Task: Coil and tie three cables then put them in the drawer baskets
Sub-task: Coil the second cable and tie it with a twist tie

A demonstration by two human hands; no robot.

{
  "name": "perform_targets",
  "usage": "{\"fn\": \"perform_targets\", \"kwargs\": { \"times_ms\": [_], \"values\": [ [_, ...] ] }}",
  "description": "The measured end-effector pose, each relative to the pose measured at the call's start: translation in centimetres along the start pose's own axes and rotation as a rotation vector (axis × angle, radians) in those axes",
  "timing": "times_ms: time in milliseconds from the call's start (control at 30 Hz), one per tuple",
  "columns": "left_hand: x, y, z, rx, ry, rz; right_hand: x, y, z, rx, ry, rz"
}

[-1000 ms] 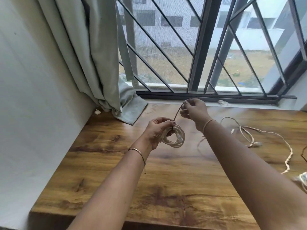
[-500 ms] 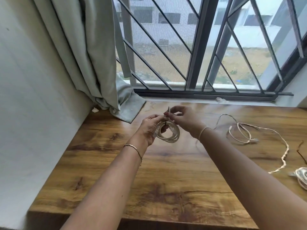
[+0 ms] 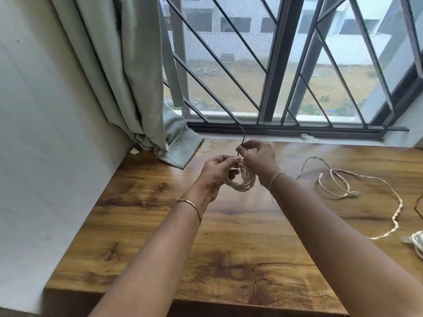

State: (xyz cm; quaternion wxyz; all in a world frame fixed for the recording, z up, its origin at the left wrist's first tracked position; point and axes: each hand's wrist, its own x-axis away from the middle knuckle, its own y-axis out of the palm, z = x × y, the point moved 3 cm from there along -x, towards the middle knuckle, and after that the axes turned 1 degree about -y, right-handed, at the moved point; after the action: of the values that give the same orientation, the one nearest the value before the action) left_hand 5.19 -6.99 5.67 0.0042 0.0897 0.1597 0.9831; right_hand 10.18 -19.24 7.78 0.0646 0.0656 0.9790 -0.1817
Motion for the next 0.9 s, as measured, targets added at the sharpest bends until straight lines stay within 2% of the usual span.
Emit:
{"fn": "perform_targets", "kwargs": {
  "times_ms": [167,667,900],
  "values": [
    [0.4,-0.2,0.1,-0.079,-0.032,-0.071,-0.3,0.2,0.3,-0.024,0.049,-0.017],
    [0.5,-0.1,-0.1,-0.158,0.039,-0.123,0.0,-0.4,0.8,-0.038,0.077,0.022],
    [0.5,-0.3,-0.2,-0.216,0.053,-0.138,1.1,-0.9,0.9,-0.263,0.245,-0.135]
  ]
}}
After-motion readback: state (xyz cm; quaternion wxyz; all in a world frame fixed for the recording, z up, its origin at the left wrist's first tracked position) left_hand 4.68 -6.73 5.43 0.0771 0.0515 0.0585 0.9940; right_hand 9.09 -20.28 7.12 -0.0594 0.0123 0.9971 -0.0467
